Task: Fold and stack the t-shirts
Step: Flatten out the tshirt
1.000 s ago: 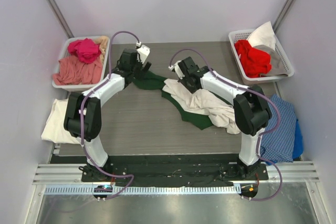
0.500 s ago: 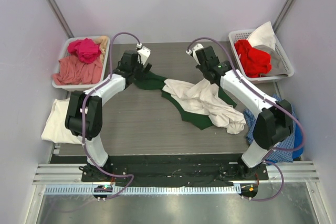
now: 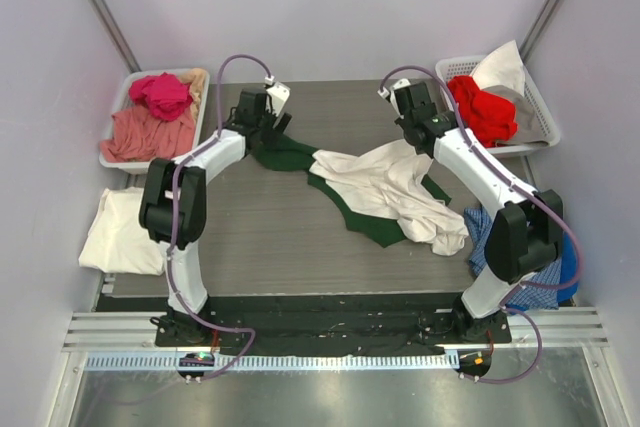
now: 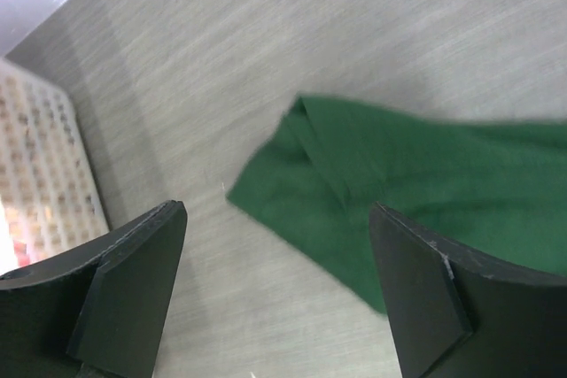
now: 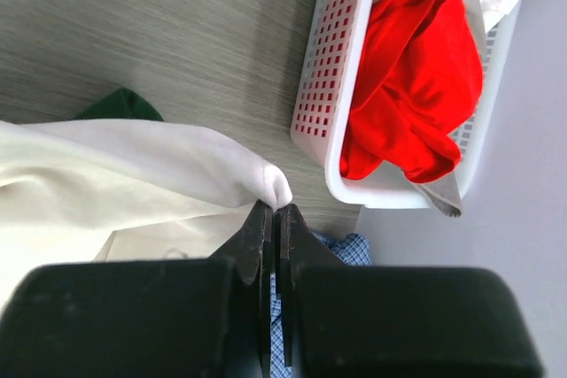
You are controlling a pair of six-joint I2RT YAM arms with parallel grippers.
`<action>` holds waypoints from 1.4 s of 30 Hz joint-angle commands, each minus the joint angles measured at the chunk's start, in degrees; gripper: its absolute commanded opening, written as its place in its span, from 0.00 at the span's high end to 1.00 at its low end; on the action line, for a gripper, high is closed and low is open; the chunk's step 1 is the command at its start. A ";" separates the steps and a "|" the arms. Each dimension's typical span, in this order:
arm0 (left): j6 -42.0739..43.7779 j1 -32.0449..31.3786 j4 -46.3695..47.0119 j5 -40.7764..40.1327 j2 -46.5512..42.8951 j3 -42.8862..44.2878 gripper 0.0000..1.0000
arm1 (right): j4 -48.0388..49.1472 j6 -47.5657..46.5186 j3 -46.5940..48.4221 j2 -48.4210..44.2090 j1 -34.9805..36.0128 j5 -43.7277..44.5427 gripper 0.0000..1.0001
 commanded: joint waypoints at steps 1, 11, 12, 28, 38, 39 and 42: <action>-1.84 2.11 -4.15 4.53 4.11 8.93 0.13 | 1.56 0.71 -1.96 -3.48 0.28 -0.50 0.99; -2.46 3.26 -9.79 9.29 9.30 13.69 0.18 | 3.05 0.19 -4.69 -5.42 0.19 -0.41 0.99; -2.99 3.96 -10.31 9.55 10.08 13.95 0.19 | 3.05 0.10 -4.78 -5.51 0.02 -0.50 0.99; -5.54 12.49 -15.15 19.40 11.50 15.62 0.19 | 3.67 0.80 -7.15 -6.12 -0.16 -1.11 0.99; -6.77 14.33 -20.42 26.52 18.44 23.61 0.21 | 3.67 0.37 -7.42 -7.00 -0.16 -0.15 0.99; -6.94 14.42 -20.51 26.52 19.14 24.40 0.21 | 3.50 0.36 -7.50 -7.18 -0.25 -0.06 0.99; -6.95 14.86 -20.43 26.25 19.50 24.76 0.21 | 3.67 0.45 -7.94 -7.44 -0.25 -0.15 0.99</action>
